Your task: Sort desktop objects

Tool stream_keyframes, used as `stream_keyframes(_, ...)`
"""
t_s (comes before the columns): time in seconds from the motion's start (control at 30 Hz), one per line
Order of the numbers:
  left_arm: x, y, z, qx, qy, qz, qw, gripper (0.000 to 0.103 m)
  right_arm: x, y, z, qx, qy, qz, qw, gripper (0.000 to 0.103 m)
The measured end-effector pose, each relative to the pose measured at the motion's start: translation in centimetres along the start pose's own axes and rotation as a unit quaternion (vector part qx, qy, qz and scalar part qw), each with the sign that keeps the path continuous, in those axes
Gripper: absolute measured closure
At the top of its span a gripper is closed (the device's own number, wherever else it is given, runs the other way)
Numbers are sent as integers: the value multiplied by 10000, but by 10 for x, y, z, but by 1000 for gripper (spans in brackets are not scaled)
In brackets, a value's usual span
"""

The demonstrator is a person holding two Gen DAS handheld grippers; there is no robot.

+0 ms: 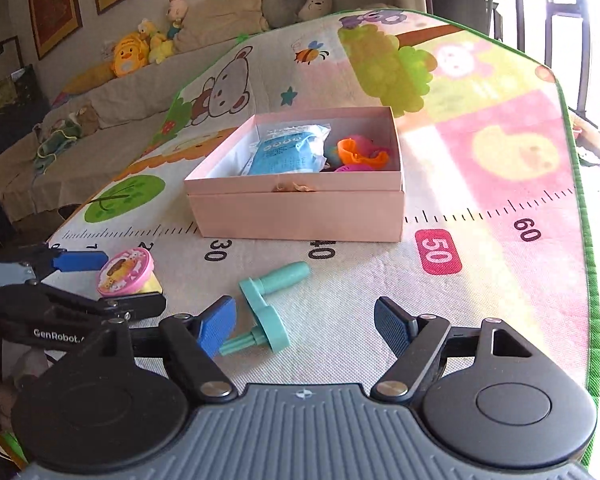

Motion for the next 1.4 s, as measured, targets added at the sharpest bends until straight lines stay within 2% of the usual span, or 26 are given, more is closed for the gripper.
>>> stream_keyframes(0.07, -4, 3, 0, 0, 68, -51, 10000, 4, 2, -4, 0, 155, 1, -33, 9999, 23)
stream_keyframes(0.1, -4, 4, 0, -12, 98, -72, 9999, 19, 3, -6, 2, 261, 17, -62, 9996, 21)
stream_keyframes(0.17, -5, 3, 3, 15, 88, -24, 10000, 41, 5, -8, 7, 462, 50, -120, 9989, 20)
stream_keyframes(0.3, 4, -3, 5, -18, 97, -15, 10000, 42, 1, -6, 21, 679, 124, -162, 9975, 21)
stream_keyframes(0.37, 10, -9, 5, -59, 125, 23, 9999, 42, -8, -2, 29, 739, 104, -84, 9972, 31)
stream_keyframes(0.43, 19, -15, 5, -71, 111, 71, 9999, 42, -17, 1, 37, 865, 170, 38, 9961, 51)
stream_keyframes(0.57, 30, -21, 5, -27, 68, 113, 9999, 40, -30, 3, 51, 1119, 238, 157, 9933, 65)
stream_keyframes(0.6, 31, -22, 6, -30, 86, 123, 9999, 32, -33, 4, 53, 1177, 235, 190, 9926, 70)
stream_keyframes(0.67, 30, -22, 6, -18, 118, 127, 9998, 25, -36, 4, 56, 1252, 264, 264, 9914, 76)
stream_keyframes(0.7, 29, -22, 6, -21, 113, 145, 9998, 25, -37, 4, 56, 1256, 261, 300, 9913, 85)
stream_keyframes(0.8, 26, -23, 3, -40, 15, 177, 9998, 25, -33, 3, 52, 1249, 260, 346, 9912, 92)
stream_keyframes(0.87, 26, -26, 0, -74, -44, 142, 9999, 25, -23, 1, 48, 1253, 276, 323, 9912, 92)
stream_keyframes(0.97, 24, -27, -2, -128, 58, 81, 9999, 28, -6, -4, 41, 1264, 282, 266, 9912, 92)
stream_keyframes(1.03, 23, -25, -3, -130, 98, 74, 9998, 34, 5, -5, 35, 1226, 305, 250, 9917, 92)
stream_keyframes(1.07, 24, -24, -3, -161, 113, 73, 9998, 42, 12, -4, 31, 1164, 344, 245, 9923, 92)
stream_keyframes(1.13, 29, -19, -5, -242, 106, 3, 9997, 42, 23, 0, 24, 1028, 426, 210, 9936, 92)
stream_keyframes(1.17, 33, -15, -8, -313, 70, -68, 9995, 42, 30, 5, 19, 938, 465, 177, 9943, 97)
stream_keyframes(1.2, 39, -7, -12, -417, 3, -187, 9990, 42, 36, 10, 14, 851, 506, 126, 9950, 103)
stream_keyframes(1.4, 61, 58, -28, -913, -14, -989, 9909, 42, 68, 68, -10, 412, 670, -568, 9953, 103)
Point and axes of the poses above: each gripper's, at about its wrist camera, not at the fingertips, and x roughly against the way its jaws point, z to its left, y to its top, the point moved 3 cm from there along -x, roughly the way its jaws point, and after that the axes turned 14 degrees about -y, right-handed, at the moved point
